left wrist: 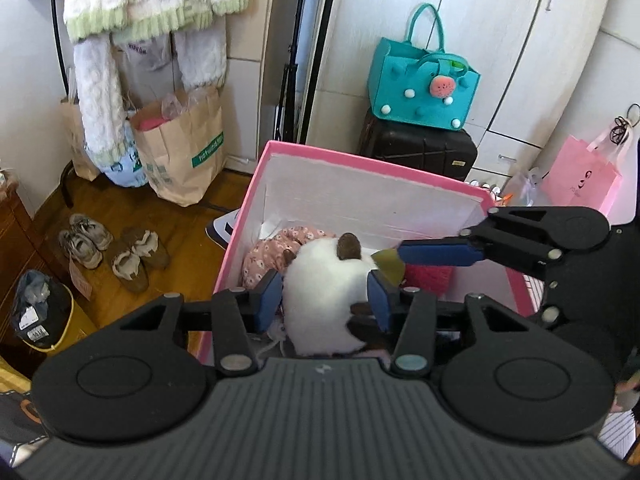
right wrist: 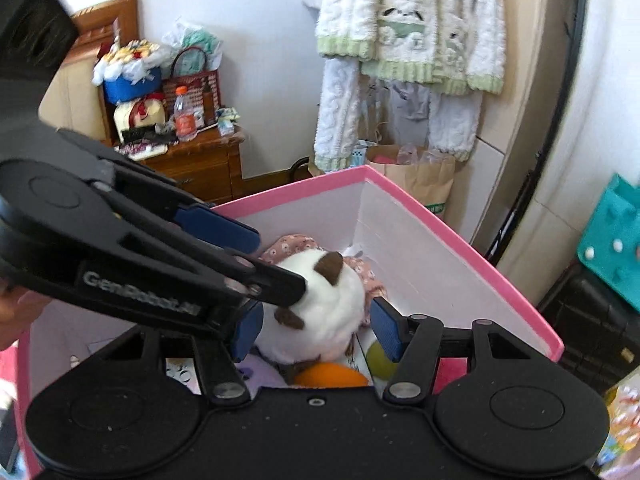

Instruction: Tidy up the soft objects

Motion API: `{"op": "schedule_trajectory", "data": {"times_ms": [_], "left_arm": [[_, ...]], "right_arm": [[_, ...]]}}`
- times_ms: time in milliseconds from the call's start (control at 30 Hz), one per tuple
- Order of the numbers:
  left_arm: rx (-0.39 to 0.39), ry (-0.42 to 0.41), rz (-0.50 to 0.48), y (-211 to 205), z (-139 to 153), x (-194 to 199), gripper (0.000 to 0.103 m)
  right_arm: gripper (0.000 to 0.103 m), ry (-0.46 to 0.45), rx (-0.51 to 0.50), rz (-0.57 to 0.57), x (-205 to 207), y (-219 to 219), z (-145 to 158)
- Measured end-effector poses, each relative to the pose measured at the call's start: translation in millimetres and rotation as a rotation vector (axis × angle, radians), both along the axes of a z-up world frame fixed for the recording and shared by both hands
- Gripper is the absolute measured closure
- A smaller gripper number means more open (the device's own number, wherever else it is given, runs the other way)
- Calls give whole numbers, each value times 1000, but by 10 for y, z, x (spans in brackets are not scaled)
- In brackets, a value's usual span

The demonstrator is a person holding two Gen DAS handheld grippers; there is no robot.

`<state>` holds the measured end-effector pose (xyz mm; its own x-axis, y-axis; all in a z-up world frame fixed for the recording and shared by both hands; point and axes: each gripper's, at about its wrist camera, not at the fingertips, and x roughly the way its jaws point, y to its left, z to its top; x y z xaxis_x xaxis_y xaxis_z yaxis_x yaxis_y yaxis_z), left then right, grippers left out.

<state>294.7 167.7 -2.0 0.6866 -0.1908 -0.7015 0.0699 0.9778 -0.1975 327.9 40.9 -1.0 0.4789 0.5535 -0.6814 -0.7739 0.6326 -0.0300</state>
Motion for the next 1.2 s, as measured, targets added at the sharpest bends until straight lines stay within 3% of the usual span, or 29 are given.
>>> {"op": "schedule_trajectory", "data": {"times_ms": [167, 533, 900, 1133, 1200], "left_arm": [[0, -21, -23, -17, 92, -154, 57], [82, -74, -70, -240, 383, -599, 52], [135, -113, -166, -519, 722, -1214, 32], [129, -174, -230, -653, 885, -1609, 24], [139, -197, -252, -696, 894, -1723, 16]], "right_arm": [[38, 1, 50, -51, -152, -266, 87], [35, -41, 77, -134, -666, -689, 348], [27, -35, 110, -259, -1337, -1164, 621], [17, -139, 164, -313, -1859, -1436, 796], [17, -154, 183, -336, -2002, -1541, 805]]}}
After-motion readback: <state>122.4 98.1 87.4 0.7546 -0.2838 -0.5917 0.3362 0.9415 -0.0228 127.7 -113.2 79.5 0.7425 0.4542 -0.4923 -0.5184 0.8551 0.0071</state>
